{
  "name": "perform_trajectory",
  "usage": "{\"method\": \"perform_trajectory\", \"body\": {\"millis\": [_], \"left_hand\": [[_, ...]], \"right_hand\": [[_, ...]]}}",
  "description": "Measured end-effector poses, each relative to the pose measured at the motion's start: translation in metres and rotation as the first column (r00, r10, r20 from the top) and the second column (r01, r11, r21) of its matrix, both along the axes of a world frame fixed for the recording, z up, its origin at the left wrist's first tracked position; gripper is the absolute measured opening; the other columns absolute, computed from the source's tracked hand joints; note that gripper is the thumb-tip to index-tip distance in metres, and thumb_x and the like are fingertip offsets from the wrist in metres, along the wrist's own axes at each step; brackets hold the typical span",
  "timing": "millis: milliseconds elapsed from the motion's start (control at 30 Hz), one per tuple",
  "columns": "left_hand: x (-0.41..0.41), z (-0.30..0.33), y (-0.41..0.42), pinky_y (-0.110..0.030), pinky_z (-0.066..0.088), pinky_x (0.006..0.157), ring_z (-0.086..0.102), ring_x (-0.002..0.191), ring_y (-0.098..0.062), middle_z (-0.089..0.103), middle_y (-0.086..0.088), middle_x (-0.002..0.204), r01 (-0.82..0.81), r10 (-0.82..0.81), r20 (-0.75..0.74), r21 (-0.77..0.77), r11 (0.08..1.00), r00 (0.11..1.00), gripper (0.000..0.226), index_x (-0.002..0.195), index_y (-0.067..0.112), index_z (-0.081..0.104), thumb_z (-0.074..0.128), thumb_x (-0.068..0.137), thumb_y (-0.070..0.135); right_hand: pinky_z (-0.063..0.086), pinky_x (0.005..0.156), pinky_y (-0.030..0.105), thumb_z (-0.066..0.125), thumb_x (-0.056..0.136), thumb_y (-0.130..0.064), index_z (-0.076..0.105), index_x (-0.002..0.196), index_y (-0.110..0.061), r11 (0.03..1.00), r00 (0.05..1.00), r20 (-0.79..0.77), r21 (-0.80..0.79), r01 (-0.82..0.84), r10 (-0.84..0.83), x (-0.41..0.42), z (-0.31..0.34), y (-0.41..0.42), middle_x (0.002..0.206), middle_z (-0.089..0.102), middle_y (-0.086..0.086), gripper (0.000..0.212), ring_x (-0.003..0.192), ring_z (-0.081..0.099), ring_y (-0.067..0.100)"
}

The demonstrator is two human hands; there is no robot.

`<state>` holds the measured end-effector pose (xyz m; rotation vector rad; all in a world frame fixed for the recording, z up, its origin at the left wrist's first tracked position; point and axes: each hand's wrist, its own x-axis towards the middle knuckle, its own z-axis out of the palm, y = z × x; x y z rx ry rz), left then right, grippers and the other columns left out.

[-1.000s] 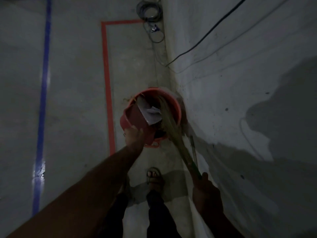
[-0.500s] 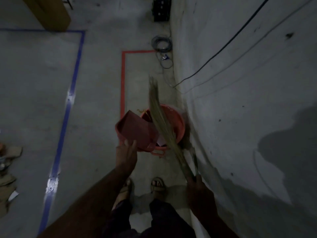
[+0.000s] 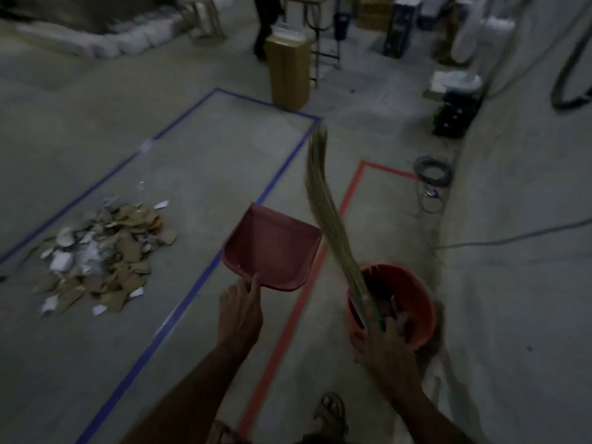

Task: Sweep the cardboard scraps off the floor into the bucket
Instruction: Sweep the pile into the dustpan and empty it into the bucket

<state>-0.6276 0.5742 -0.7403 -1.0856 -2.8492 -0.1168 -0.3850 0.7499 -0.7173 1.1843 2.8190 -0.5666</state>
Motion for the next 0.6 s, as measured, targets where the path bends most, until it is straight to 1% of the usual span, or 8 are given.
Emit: {"method": "perform_trajectory", "body": {"millis": [33,67,133,233,300,367,500,600], "left_hand": [[-0.009,0.004,-0.018,-0.040,0.043,0.065,0.055,0.075,-0.032,0.056,-0.012,0.091,-0.042,0.042,0.003,0.026,0.999,0.999,0.048,0.131,0.008,0.059,0.058,0.083,0.003],[-0.018,0.007,-0.039,-0.041,0.044,0.066,0.056,0.077,-0.032,0.057,-0.012,0.093,-0.090,0.090,0.003,0.050,0.995,0.996,0.049,0.132,0.008,0.059,0.063,0.083,0.001],[-0.034,0.016,-0.084,-0.041,0.045,0.067,0.057,0.078,-0.030,0.058,-0.011,0.094,-0.206,0.206,0.007,0.052,0.977,0.979,0.051,0.131,0.010,0.060,0.069,0.082,0.001],[-0.058,0.025,-0.159,-0.040,0.044,0.064,0.055,0.073,-0.029,0.057,-0.011,0.090,-0.355,0.356,-0.025,0.028,0.934,0.934,0.056,0.130,0.009,0.063,0.070,0.076,-0.002],[-0.074,0.028,-0.210,-0.039,0.044,0.060,0.055,0.069,-0.029,0.058,-0.013,0.086,-0.444,0.445,-0.037,0.027,0.896,0.895,0.056,0.126,0.006,0.065,0.074,0.072,-0.002],[-0.087,0.030,-0.259,-0.039,0.045,0.058,0.057,0.067,-0.030,0.059,-0.013,0.084,-0.522,0.523,-0.041,0.036,0.852,0.851,0.050,0.122,0.005,0.068,0.079,0.074,0.002],[-0.110,0.031,-0.348,-0.040,0.046,0.057,0.057,0.065,-0.029,0.058,-0.012,0.081,-0.617,0.622,-0.048,0.086,0.782,0.782,0.046,0.118,0.004,0.069,0.082,0.074,0.003],[-0.122,0.029,-0.404,-0.040,0.046,0.057,0.056,0.065,-0.028,0.057,-0.011,0.081,-0.663,0.669,-0.051,0.104,0.742,0.741,0.051,0.119,0.006,0.066,0.080,0.070,-0.003]], "right_hand": [[0.052,0.050,0.041,0.067,0.086,-0.026,0.025,0.156,-0.034,0.998,0.996,0.066,0.010,-0.058,0.057,-0.017,0.003,-0.005,0.101,0.050,0.010,0.082,0.062,0.056,0.027],[0.051,0.054,0.043,0.064,0.087,-0.028,0.034,0.152,-0.036,0.997,0.995,0.077,0.039,-0.072,0.069,-0.035,0.000,-0.012,0.100,0.054,0.013,0.072,0.063,0.054,0.029],[0.051,0.053,0.041,0.046,0.096,-0.042,0.037,0.140,-0.053,0.995,0.996,0.044,0.057,-0.076,0.074,-0.071,0.011,-0.032,0.098,0.056,0.012,0.046,0.060,0.052,0.029],[0.039,0.050,0.032,0.041,0.099,-0.031,0.038,0.147,-0.042,0.983,0.983,-0.045,0.053,-0.178,0.180,-0.117,0.026,-0.078,0.085,0.041,-0.002,0.050,0.057,0.054,0.029],[0.033,0.046,0.032,0.045,0.097,-0.024,0.025,0.157,-0.033,0.953,0.950,-0.076,0.026,-0.301,0.302,-0.149,0.033,-0.112,0.089,0.040,-0.001,0.064,0.051,0.053,0.024],[0.038,0.051,0.032,0.048,0.098,-0.029,0.013,0.157,-0.040,0.939,0.932,-0.118,-0.002,-0.345,0.343,-0.182,0.031,-0.145,0.098,0.043,0.000,0.069,0.058,0.055,0.024],[0.033,0.049,0.033,0.053,0.097,-0.034,0.014,0.158,-0.036,0.888,0.883,-0.090,0.035,-0.459,0.460,-0.249,0.036,-0.214,0.090,0.035,-0.005,0.072,0.046,0.028,0.010],[0.042,0.058,0.036,0.040,0.100,-0.043,0.025,0.151,-0.031,0.881,0.882,-0.033,-0.024,-0.472,0.471,-0.289,0.031,-0.254,0.087,0.035,-0.006,0.055,0.050,0.033,0.007]]}}
